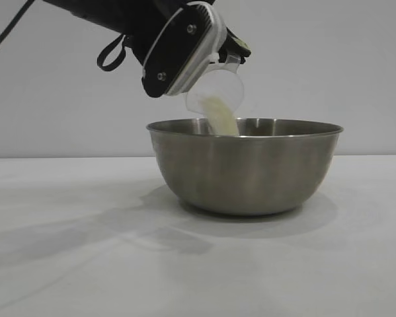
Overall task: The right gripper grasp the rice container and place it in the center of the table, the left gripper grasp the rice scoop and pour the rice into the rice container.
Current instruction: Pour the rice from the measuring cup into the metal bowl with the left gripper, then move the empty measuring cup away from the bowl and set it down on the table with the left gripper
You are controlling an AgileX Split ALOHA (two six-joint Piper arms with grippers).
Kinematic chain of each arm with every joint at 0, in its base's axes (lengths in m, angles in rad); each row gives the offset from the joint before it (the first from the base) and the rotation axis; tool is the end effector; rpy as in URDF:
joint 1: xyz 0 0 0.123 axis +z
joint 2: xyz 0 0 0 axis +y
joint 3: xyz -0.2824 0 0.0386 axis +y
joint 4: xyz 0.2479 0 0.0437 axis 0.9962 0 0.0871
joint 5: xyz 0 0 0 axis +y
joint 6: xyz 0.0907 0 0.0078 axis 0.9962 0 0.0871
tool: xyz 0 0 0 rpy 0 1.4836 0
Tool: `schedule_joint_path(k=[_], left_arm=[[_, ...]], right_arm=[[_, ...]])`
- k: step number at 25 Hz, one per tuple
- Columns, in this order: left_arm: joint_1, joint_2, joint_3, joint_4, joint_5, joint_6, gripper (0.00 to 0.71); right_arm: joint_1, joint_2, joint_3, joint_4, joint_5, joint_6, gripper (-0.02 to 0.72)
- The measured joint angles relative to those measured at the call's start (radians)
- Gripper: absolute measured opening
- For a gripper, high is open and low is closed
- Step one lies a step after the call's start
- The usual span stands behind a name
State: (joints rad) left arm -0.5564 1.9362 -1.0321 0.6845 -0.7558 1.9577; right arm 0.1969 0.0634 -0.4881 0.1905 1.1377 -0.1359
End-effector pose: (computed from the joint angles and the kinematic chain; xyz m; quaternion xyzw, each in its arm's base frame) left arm 0.3233 -0.2475 0.1899 0.7562 -0.1075 0.4159 0.4936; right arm -0.0016 0.0156 0.2693 -0.1505 0.8735 0.1088 0.4499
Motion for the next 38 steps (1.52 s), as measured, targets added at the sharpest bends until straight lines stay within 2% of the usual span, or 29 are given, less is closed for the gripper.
schedule_joint_path(k=[2, 5, 8, 12, 13, 15, 19, 20, 25, 28, 34, 38], left_arm=[[0.000, 0.000, 0.000, -0.014, -0.011, -0.039, 0.000], [0.000, 0.000, 0.000, -0.109, -0.051, -0.293, 0.000], [0.000, -0.004, 0.000, -0.302, -0.088, -0.641, 0.000], [0.007, -0.056, 0.000, -0.676, -0.090, -1.018, 0.000], [0.019, -0.076, 0.002, -0.753, -0.088, -1.105, 0.000], [0.067, -0.108, 0.023, -0.819, -0.069, -1.290, 0.000], [0.197, -0.123, 0.116, -0.760, -0.040, -1.543, 0.000], [0.220, -0.123, 0.139, -0.728, -0.034, -1.583, 0.000], [0.305, -0.099, 0.249, -0.584, -0.088, -1.751, 0.000], [0.330, -0.053, 0.292, -0.558, -0.147, -1.809, 0.000], [0.333, 0.051, 0.326, -0.532, -0.250, -1.827, 0.000], [0.333, 0.100, 0.339, -0.532, -0.277, -1.827, 0.000]], right_arm=[[0.000, 0.000, 0.000, 0.000, 0.000, 0.000, 0.393], [0.000, 0.000, 0.000, 0.000, 0.000, 0.000, 0.393], [0.000, 0.000, 0.000, 0.000, 0.000, 0.000, 0.393], [0.000, 0.000, 0.000, 0.000, 0.000, 0.000, 0.393], [0.000, 0.000, 0.000, 0.000, 0.000, 0.000, 0.393], [0.000, 0.000, 0.000, 0.000, 0.000, 0.000, 0.393], [0.000, 0.000, 0.000, 0.000, 0.000, 0.000, 0.393], [0.000, 0.000, 0.000, -0.001, 0.000, 0.000, 0.344], [0.000, 0.000, 0.000, -0.001, 0.000, 0.000, 0.344], [0.000, 0.000, 0.000, -0.001, 0.000, 0.000, 0.344], [0.000, 0.000, 0.000, -0.001, 0.000, 0.000, 0.344], [0.000, 0.000, 0.000, -0.002, 0.000, 0.000, 0.344]])
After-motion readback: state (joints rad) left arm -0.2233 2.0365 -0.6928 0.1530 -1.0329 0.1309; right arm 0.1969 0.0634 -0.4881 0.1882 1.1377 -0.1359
